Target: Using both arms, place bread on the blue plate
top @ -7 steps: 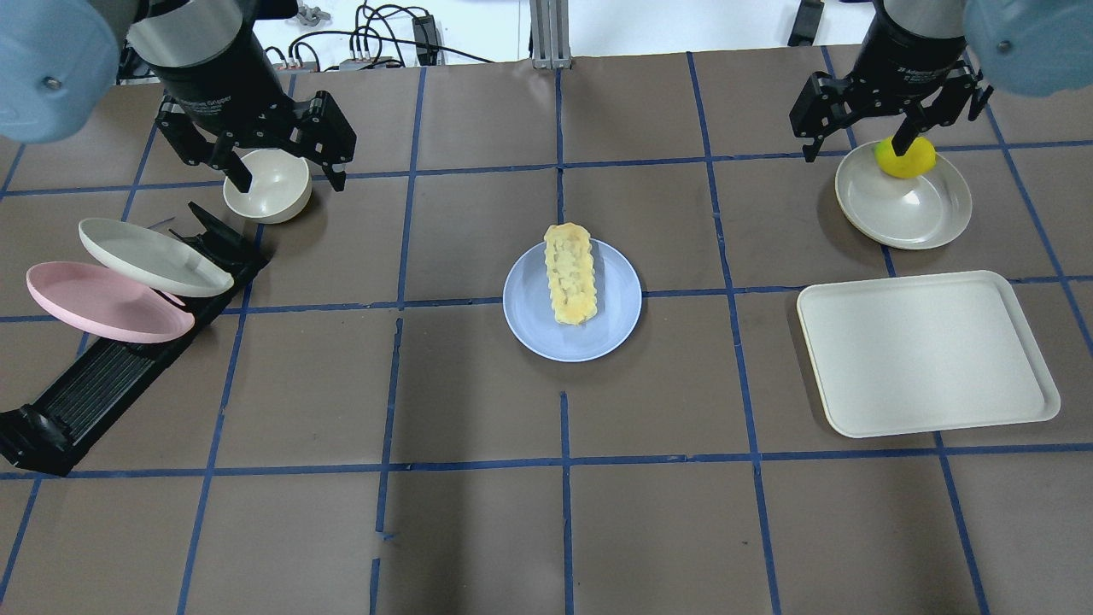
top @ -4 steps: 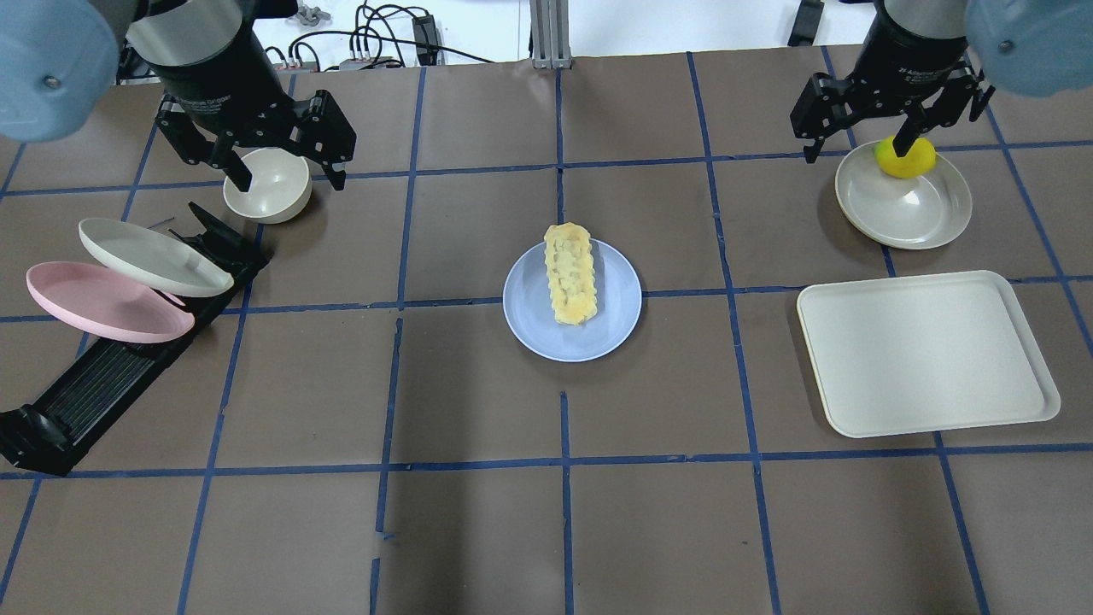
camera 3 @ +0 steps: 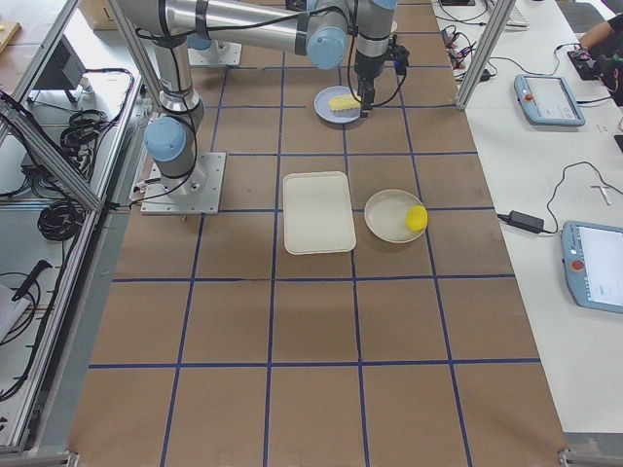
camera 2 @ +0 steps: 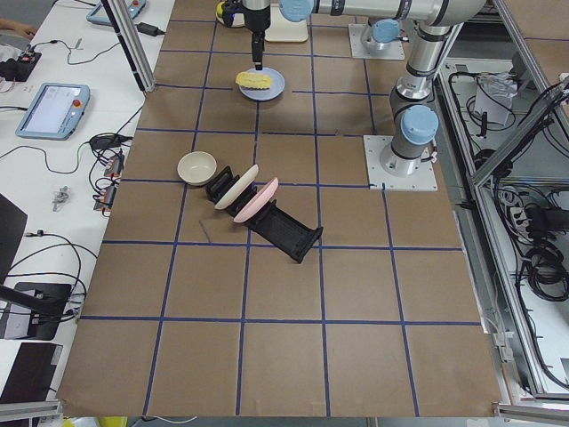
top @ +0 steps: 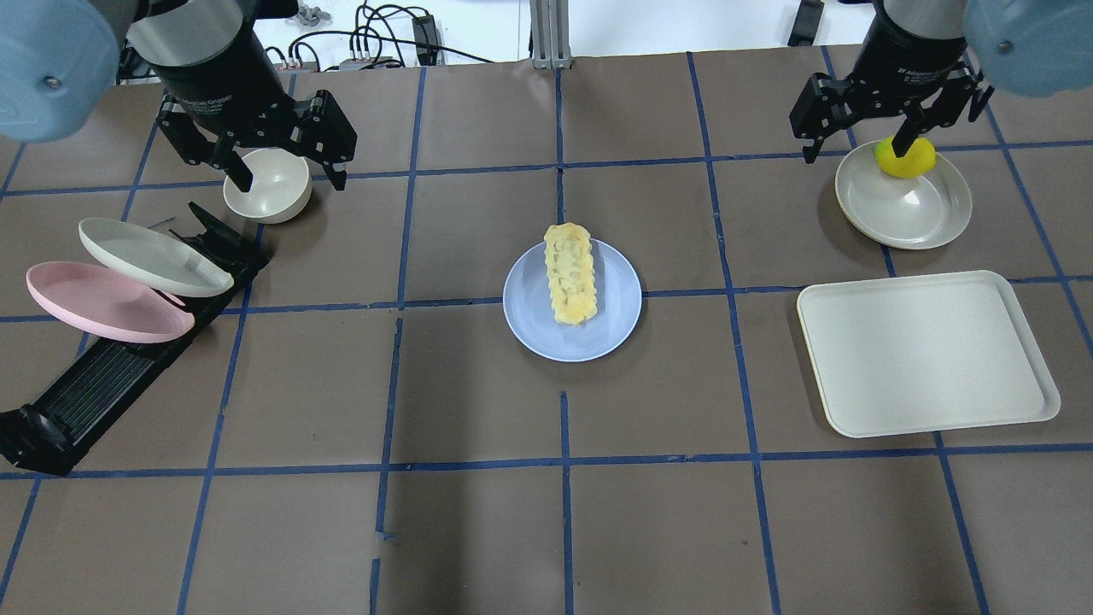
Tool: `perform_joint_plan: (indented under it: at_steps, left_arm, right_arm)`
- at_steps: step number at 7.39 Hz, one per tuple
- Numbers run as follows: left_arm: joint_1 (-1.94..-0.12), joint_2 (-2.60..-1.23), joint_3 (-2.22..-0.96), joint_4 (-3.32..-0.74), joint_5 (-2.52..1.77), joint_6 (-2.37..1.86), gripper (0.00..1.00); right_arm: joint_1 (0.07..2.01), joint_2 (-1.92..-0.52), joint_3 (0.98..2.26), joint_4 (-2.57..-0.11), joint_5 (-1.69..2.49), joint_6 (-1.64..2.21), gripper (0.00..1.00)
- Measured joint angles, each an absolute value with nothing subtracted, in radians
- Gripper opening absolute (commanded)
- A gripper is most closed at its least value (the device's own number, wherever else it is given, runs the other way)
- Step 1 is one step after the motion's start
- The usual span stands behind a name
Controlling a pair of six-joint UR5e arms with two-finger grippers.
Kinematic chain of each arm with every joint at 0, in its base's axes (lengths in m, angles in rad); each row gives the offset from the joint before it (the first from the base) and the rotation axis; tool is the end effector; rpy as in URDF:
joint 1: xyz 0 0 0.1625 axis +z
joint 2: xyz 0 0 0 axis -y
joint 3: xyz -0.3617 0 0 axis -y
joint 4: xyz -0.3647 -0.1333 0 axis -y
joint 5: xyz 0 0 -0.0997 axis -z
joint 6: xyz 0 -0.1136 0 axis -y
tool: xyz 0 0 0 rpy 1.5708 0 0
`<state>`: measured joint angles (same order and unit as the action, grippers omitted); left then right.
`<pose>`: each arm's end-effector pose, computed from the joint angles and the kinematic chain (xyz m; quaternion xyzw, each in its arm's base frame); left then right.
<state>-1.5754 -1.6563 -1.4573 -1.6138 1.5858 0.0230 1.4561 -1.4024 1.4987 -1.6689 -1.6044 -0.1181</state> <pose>-0.1339 -0.4928 0.4180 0.0139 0.9998 0.0076 0.0074 0.0687 -0.5349 0.3707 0.0017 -0.9999 -0.0011 0.0168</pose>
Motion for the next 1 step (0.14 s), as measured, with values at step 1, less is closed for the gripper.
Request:
perform_joint_plan:
  at_steps: [1]
  left_arm:
    - [-1.575, -1.656, -1.456, -1.614, 1.586, 0.023, 1.00]
  right_arm:
    - [1.457, -1.403, 1.499, -1.669, -1.603, -0.118, 1.00]
